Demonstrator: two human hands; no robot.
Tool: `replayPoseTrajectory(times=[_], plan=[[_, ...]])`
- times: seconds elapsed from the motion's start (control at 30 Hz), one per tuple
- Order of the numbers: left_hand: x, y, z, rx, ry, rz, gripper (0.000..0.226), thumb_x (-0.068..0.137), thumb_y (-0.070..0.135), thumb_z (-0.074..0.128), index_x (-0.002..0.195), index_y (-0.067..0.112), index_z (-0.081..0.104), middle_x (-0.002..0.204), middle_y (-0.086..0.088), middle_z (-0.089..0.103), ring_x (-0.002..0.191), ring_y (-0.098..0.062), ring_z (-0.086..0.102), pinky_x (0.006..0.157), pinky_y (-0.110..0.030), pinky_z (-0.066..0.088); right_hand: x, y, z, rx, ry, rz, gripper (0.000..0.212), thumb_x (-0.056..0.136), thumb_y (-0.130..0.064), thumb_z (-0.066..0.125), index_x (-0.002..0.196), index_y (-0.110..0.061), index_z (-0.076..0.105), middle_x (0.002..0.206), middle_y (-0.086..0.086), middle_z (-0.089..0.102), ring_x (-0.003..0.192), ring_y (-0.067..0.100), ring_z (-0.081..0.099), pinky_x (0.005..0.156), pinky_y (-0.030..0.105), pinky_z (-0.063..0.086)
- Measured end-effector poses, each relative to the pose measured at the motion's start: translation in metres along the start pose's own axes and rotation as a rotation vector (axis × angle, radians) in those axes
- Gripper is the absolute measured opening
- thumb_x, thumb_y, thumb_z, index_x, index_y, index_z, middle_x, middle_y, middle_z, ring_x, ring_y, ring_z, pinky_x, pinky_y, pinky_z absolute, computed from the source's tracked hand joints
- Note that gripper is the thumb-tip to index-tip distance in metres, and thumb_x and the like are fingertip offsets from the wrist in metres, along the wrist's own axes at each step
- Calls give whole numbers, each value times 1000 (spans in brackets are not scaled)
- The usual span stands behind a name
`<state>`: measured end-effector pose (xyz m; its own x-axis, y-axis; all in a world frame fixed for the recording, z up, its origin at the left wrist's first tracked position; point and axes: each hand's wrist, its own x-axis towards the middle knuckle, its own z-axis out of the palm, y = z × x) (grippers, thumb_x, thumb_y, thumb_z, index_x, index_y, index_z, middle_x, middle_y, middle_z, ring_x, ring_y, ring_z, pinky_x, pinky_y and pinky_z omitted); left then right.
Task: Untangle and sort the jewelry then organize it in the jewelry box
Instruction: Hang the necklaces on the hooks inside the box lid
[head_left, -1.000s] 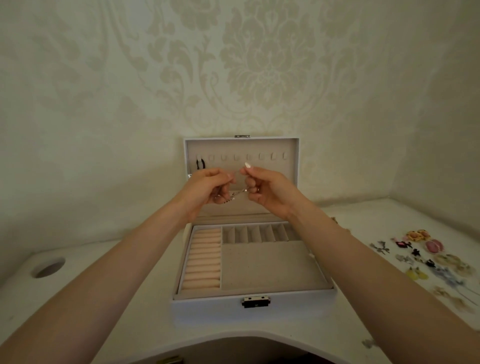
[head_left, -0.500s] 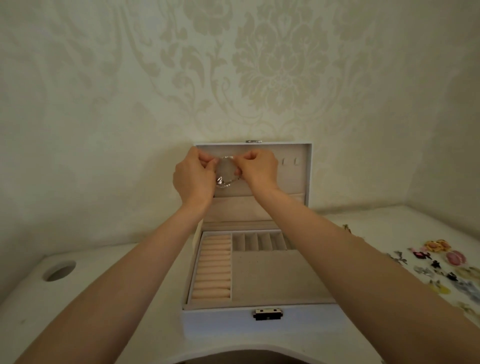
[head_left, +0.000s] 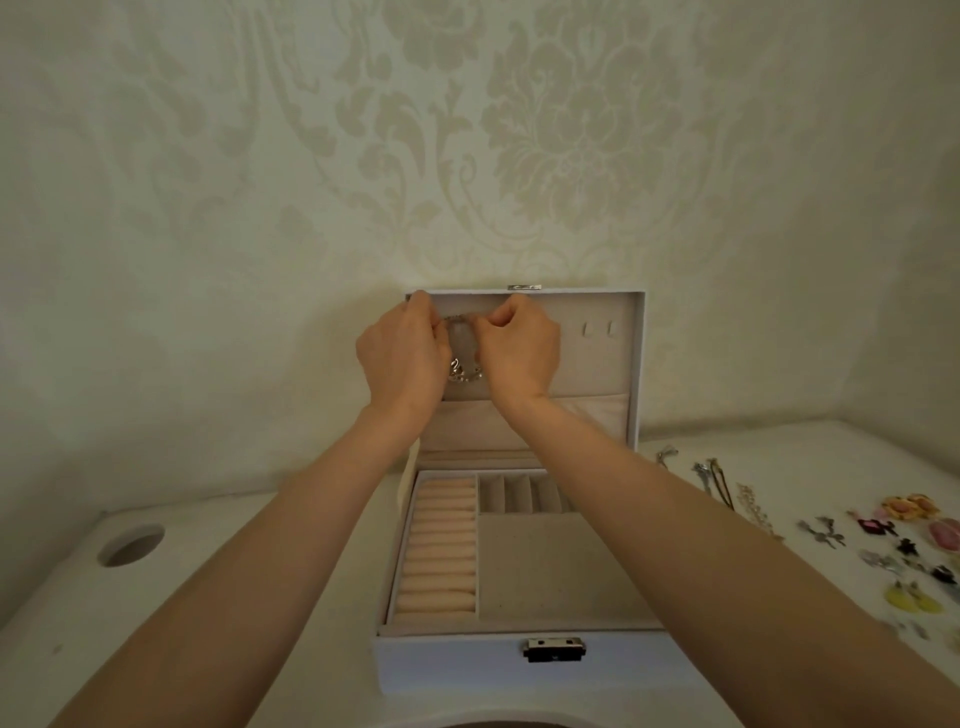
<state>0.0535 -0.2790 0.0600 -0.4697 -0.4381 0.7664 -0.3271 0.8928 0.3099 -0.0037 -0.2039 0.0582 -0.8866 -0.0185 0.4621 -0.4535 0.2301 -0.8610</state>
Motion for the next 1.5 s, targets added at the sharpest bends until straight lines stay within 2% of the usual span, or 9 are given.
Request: replayPoseTrajectory(times=[0.2, 0.47, 0.57, 0.67, 0.9, 1.0, 1.1, 1.23, 1.5], plan=[[1, 5, 0, 100, -123, -16, 16, 92, 15, 46, 97, 7, 58, 96, -14, 65, 90, -34, 58, 62, -34, 29, -2, -5, -4, -59, -41, 49, 14, 76, -17, 65, 68, -20, 54, 77, 2, 65, 74, 20, 55, 61, 26, 33], [-23, 6, -7, 73, -137, 61, 18, 95, 25, 48, 99, 16, 63, 98, -7, 68, 94, -29, 61, 62, -31, 32, -11, 19, -10, 50, -171, 113, 29, 77, -9, 65, 55, -25, 57, 67, 1, 67, 75, 25, 67, 71, 41, 56], [-39, 9, -5, 19, -125, 85, 20, 95, 25, 47, 101, 20, 65, 97, 0, 69, 89, -22, 62, 62, -29, 38, -17, 24, -23, 163, -273, 147, 23, 84, -12, 68, 62, -19, 66, 60, 2, 64, 60, 17, 64, 58, 31, 53], [-49, 13, -7, -119, -130, 0, 17, 92, 20, 53, 104, 21, 65, 100, 5, 69, 92, -18, 62, 64, -26, 34, -21, 18, -32, 271, -414, 251, 24, 88, -14, 65, 65, -9, 66, 53, 5, 58, 40, 9, 51, 40, 19, 39], [-48, 12, -3, -398, -231, -342, 12, 83, 24, 68, 81, 25, 56, 90, 4, 69, 90, -18, 64, 70, -29, 44, -19, 16, -38, 267, -557, 357, 23, 87, -21, 69, 68, -8, 64, 52, 3, 52, 40, 9, 40, 35, 17, 31], [-52, 9, -1, -326, -237, -242, 7, 85, 28, 66, 85, 25, 59, 89, 6, 70, 88, -18, 65, 69, -29, 44, -18, 20, -40, 227, -491, 299, 19, 84, -19, 72, 66, -13, 67, 53, 2, 54, 39, 7, 42, 37, 17, 33], [-57, 5, 3, -79, -236, -47, 15, 93, 28, 53, 105, 23, 60, 102, 4, 69, 97, -21, 62, 67, -29, 37, -14, 24, -37, -7, -407, 114, 30, 82, -28, 73, 54, -25, 62, 54, -3, 58, 55, 12, 55, 58, 27, 45], [-57, 4, 9, 138, -342, 105, 24, 95, 28, 47, 115, 19, 55, 111, 0, 65, 105, -24, 59, 71, -32, 41, -16, 28, -38, -298, -313, -63, 24, 83, -31, 69, 65, -14, 69, 65, 2, 63, 71, 21, 60, 58, 28, 38], [-60, -4, 5, 134, -459, 177, 18, 91, 26, 55, 105, 15, 57, 115, -2, 59, 105, -26, 57, 76, -35, 44, -14, 44, -40, -231, -269, -86, 9, 79, -16, 74, 86, -11, 72, 88, 7, 72, 88, 23, 64, 76, 29, 48]])
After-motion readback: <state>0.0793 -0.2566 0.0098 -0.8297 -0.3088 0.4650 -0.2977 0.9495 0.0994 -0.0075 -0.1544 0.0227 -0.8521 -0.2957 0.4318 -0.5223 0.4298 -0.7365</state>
